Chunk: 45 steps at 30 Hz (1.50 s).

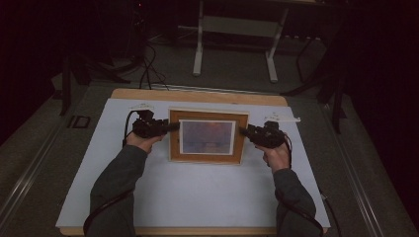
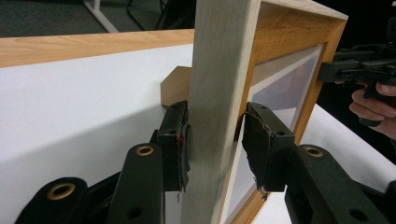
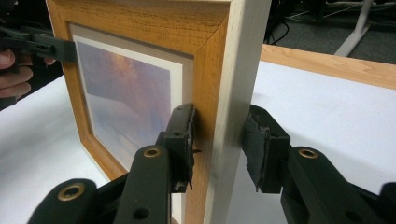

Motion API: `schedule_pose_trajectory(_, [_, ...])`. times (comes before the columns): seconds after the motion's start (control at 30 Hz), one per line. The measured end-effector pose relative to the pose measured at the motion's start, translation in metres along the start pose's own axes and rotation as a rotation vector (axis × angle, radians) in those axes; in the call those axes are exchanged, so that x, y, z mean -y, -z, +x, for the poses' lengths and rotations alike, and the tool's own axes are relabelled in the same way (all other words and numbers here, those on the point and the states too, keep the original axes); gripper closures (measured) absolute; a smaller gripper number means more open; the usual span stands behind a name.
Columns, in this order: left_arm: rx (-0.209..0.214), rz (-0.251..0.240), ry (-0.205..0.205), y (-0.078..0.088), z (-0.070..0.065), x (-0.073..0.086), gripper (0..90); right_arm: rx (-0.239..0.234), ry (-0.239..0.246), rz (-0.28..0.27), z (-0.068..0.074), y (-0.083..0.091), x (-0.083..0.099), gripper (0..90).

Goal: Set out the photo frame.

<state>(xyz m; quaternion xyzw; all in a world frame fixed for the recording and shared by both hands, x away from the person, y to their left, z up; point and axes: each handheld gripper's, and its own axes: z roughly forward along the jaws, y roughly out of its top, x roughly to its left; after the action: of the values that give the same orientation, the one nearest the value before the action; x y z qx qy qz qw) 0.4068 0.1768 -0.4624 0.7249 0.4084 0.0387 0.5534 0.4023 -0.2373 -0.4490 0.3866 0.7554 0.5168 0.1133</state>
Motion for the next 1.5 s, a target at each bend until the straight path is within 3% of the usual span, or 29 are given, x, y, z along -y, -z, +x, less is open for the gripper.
schedule_pose_trajectory(0.5, [0.022,0.033,-0.001,0.000,-0.005,-0.001,63.6,-0.004,-0.004,-0.002,-0.005,0.002,-0.001,63.0])
schedule_pose_trajectory(0.57, [0.029,0.031,0.002,0.000,-0.005,-0.001,58.0,0.002,0.000,-0.004,-0.005,0.003,0.000,60.5])
schedule_pose_trajectory(0.83, [0.020,0.000,0.012,0.010,-0.004,0.001,52.8,-0.005,-0.003,-0.008,-0.007,0.011,0.002,57.0])
schedule_pose_trajectory(0.93, [0.025,-0.033,0.010,0.020,-0.006,0.001,52.7,-0.005,0.005,-0.006,-0.006,0.016,0.002,56.4])
schedule_pose_trajectory(1.1, [-0.006,-0.070,-0.007,0.037,-0.009,0.001,52.8,-0.011,-0.016,-0.034,-0.008,0.028,0.004,56.7])
schedule_pose_trajectory(1.2, [-0.056,-0.094,-0.010,0.052,-0.008,0.004,53.0,-0.013,-0.009,-0.027,-0.009,0.035,0.007,59.4])
schedule_pose_trajectory(1.5, [-0.165,-0.059,0.000,0.067,-0.004,0.021,54.4,0.043,-0.014,0.018,-0.014,0.045,0.023,69.1])
